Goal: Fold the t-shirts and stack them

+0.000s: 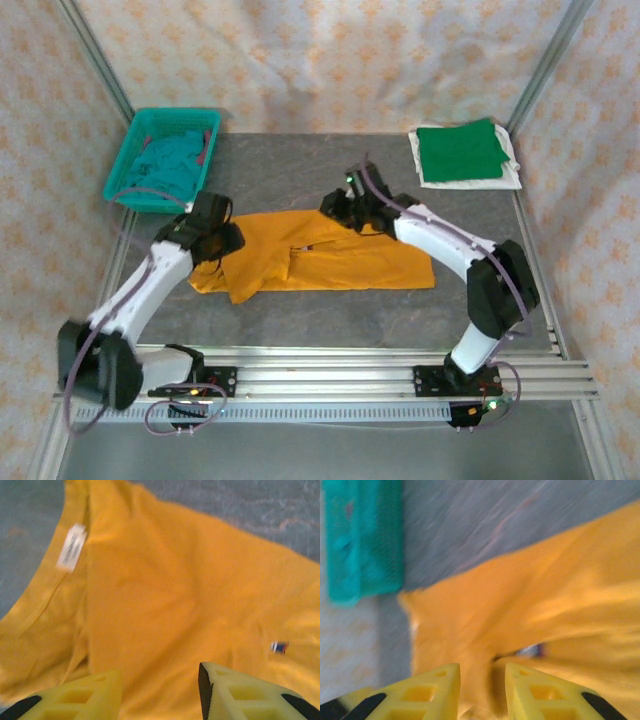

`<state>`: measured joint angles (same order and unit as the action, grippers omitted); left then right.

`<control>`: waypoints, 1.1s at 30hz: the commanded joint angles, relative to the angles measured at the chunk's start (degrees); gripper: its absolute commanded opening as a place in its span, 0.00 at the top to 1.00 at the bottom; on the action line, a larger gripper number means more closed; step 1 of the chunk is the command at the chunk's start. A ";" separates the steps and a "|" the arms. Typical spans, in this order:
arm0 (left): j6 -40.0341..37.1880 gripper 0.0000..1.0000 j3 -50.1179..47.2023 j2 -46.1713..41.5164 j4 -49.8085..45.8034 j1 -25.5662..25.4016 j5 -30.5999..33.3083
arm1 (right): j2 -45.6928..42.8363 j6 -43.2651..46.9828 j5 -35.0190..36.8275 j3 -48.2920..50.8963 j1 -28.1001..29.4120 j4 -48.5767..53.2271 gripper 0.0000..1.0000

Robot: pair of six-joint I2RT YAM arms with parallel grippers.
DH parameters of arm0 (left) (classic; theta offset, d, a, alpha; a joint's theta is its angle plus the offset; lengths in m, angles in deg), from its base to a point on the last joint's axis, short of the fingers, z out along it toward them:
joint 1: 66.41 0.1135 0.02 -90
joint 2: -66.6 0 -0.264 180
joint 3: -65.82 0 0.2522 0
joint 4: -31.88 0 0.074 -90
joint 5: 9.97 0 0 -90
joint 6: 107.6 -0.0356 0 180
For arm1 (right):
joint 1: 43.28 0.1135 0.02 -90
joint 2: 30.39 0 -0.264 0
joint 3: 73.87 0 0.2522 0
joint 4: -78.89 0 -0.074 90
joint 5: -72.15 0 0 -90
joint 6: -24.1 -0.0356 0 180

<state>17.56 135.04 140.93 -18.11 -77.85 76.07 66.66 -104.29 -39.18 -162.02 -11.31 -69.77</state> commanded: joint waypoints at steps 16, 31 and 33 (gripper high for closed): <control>-6.25 0.59 12.80 32.08 8.98 8.25 -1.14 | 8.03 14.92 19.46 -3.50 -20.48 24.66 0.70; -7.75 0.61 11.86 33.24 9.51 8.40 -2.15 | -0.60 -4.18 -1.84 16.49 -27.48 -2.97 0.61; -7.82 0.62 11.61 33.17 9.55 8.44 -2.25 | -0.62 -6.34 -2.22 17.58 -27.49 -6.03 0.61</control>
<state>10.78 147.61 173.80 -9.21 -69.39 73.42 67.87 -104.81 -39.20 -146.09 -38.61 -68.04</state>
